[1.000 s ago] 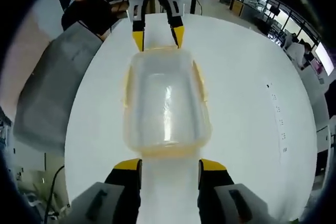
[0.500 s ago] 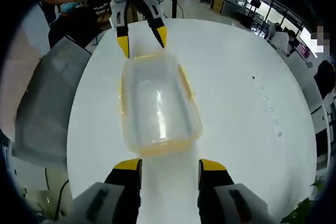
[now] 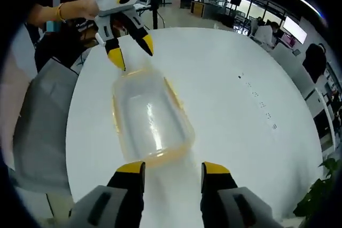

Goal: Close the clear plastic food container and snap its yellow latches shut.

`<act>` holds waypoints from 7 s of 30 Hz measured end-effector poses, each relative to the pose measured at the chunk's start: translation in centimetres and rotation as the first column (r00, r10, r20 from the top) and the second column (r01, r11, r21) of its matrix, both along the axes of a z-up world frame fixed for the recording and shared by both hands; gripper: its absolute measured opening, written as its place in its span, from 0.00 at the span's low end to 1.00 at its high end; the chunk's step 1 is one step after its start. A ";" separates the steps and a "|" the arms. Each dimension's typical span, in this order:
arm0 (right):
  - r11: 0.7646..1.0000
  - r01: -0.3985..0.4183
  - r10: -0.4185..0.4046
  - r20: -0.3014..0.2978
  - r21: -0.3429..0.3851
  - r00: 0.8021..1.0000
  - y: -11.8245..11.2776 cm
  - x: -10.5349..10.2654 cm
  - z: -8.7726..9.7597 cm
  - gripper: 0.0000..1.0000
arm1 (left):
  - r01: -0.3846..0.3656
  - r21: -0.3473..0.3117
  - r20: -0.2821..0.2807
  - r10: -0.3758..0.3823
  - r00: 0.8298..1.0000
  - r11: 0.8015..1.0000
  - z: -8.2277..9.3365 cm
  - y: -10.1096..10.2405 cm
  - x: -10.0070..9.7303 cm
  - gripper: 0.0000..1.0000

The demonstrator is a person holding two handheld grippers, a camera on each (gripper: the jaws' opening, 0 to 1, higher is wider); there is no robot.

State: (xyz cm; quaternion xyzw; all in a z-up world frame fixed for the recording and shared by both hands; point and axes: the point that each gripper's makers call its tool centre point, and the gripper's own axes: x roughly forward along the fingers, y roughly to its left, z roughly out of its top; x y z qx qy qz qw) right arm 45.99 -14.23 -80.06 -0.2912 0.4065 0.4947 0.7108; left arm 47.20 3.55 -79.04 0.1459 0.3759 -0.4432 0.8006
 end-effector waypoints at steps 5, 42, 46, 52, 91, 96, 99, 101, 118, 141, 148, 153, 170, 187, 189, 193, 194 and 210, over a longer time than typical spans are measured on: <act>0.998 0.055 -0.054 -0.048 0.032 0.997 0.6 -0.5 -0.3 0.40 | -0.036 -0.020 0.015 0.036 0.999 0.999 0.4 -0.3 0.2 0.43; 0.929 0.330 -0.288 -0.234 0.165 0.929 2.1 -0.7 -1.8 0.38 | -0.211 -0.107 -0.163 0.193 0.968 0.972 -2.8 -0.8 -0.8 0.45; 0.918 0.353 -0.302 -0.262 0.179 0.917 2.3 -0.8 -1.9 0.38 | -0.226 -0.122 -0.184 0.202 0.962 0.966 -2.9 -0.7 -0.9 0.44; 0.903 0.388 -0.324 -0.299 0.186 0.898 2.3 -0.9 -2.0 0.38 | -0.257 -0.155 -0.230 0.219 0.948 0.954 -3.1 -0.8 -1.1 0.42; 0.888 0.419 -0.331 -0.367 0.190 0.869 2.6 -1.0 -2.3 0.37 | -0.322 -0.218 -0.311 0.247 0.918 0.921 -3.4 -2.1 -1.0 0.37; 0.894 0.413 -0.328 -0.375 0.174 0.867 2.6 -1.0 -2.3 0.37 | -0.327 -0.229 -0.316 0.247 0.916 0.917 -3.5 -2.2 -0.9 0.37; 0.895 0.412 -0.325 -0.382 0.171 0.865 2.6 -1.0 -2.3 0.37 | -0.332 -0.232 -0.327 0.248 0.912 0.914 -3.5 -2.2 -0.9 0.37; 0.894 0.413 -0.323 -0.388 0.173 0.863 2.6 -1.0 -2.4 0.37 | -0.341 -0.238 -0.340 0.251 0.906 0.910 -3.6 -2.3 -0.8 0.37; 0.826 0.510 -0.364 -0.464 0.240 0.808 3.3 -1.3 -2.6 0.41 | -0.338 -0.277 -0.366 0.227 0.903 0.900 -4.0 -2.6 -0.9 0.36; 0.805 0.562 -0.432 -0.463 0.188 0.774 3.8 -1.2 -3.2 0.44 | -0.467 -0.343 -0.368 0.341 0.865 0.815 -3.7 -2.8 -0.7 0.32; 0.805 0.555 -0.426 -0.449 0.207 0.785 3.7 -1.1 -3.1 0.45 | -0.419 -0.307 -0.330 0.317 0.889 0.854 -3.6 -2.8 -0.4 0.37; 0.818 0.533 -0.407 -0.436 0.217 0.803 3.8 -1.2 -3.0 0.46 | -0.396 -0.263 -0.235 0.339 0.911 0.880 -3.7 -1.9 0.2 0.49; 0.822 0.529 -0.423 -0.397 0.210 0.814 4.3 -1.2 -2.8 0.46 | -0.453 -0.183 -0.281 0.395 0.874 0.872 -3.3 -1.8 -0.6 0.39; 0.800 0.570 -0.467 -0.402 0.188 0.788 4.5 -1.7 -2.7 0.47 | -0.470 -0.142 -0.285 0.418 0.862 0.871 -2.8 -0.6 -1.4 0.33; 0.802 0.568 -0.468 -0.395 0.185 0.790 4.4 -1.8 -2.6 0.47 | -0.477 -0.145 -0.295 0.423 0.857 0.867 -2.7 -0.4 -1.6 0.31; 0.802 0.570 -0.470 -0.399 0.179 0.787 4.2 -2.1 -2.5 0.46 | -0.492 -0.154 -0.323 0.427 0.845 0.857 -2.8 -0.5 -1.8 0.29; 0.801 0.571 -0.471 -0.402 0.177 0.785 4.1 -2.2 -2.6 0.46 | -0.493 -0.154 -0.326 0.427 0.844 0.857 -2.8 -0.5 -1.8 0.29; 0.794 0.589 -0.491 -0.415 0.150 0.766 4.0 -2.4 -2.7 0.45 | -0.488 -0.164 -0.354 0.411 0.840 0.857 -2.9 -0.7 -1.8 0.26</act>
